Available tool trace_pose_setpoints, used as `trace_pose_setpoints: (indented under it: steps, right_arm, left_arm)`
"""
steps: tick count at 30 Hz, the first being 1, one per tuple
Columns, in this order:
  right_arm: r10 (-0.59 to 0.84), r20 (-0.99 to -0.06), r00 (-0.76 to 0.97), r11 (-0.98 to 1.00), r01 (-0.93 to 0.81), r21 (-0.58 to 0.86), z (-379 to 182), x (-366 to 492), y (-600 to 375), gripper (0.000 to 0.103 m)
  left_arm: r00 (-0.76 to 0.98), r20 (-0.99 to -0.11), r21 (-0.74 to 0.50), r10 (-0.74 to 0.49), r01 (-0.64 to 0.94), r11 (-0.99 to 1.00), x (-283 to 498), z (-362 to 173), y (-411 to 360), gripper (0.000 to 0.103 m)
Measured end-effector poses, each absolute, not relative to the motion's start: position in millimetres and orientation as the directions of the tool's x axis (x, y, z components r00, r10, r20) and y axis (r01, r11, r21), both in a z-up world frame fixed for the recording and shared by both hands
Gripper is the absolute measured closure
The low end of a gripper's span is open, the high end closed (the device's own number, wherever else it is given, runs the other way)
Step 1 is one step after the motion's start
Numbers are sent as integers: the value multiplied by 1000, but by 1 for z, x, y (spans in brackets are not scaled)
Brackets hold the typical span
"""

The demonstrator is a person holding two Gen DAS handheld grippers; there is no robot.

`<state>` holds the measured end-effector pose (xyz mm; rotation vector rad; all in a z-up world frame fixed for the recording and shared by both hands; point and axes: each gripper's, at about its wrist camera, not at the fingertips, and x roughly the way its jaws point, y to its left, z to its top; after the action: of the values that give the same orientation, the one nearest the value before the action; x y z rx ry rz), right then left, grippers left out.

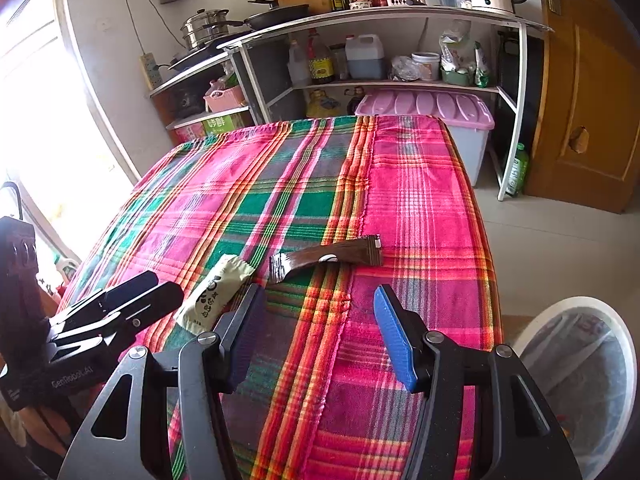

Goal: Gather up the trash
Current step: 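Lower left tool onto the white packet while right tool reaches the brown chocolate bar, then close left tool on the white packet while right tool grasps the chocolate bar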

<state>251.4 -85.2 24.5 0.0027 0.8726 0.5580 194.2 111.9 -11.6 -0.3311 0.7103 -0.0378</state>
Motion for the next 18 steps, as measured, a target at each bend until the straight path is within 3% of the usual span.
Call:
trace_pose_setpoints:
  steps: [8, 9, 10, 11, 13, 18]
  right_arm:
    - [461, -727, 509, 860, -457, 226, 23, 253, -86, 46]
    - [459, -728, 509, 861, -456, 225, 23, 254, -85, 46]
    - [459, -728, 509, 861, -455, 225, 23, 254, -85, 46]
    - [460, -729, 508, 861, -456, 226, 23, 255, -84, 46]
    - [458, -732, 504, 861, -457, 225, 22, 257, -81, 46]
    - [461, -757, 463, 861, -441, 254, 12, 267, -73, 46]
  left_arm:
    - [659, -748, -193, -81, -99, 976, 220, -29, 94, 31]
    - [660, -749, -175, -66, -101, 979, 219, -28, 92, 40]
    - [660, -748, -172, -67, -96, 980, 219, -28, 91, 62]
    - [660, -747, -177, -72, -93, 980, 219, -28, 92, 62]
    - [669, -738, -196, -88, -88, 977, 217, -27, 94, 75]
    - [706, -703, -226, -82, -113, 968, 208, -21, 105, 82]
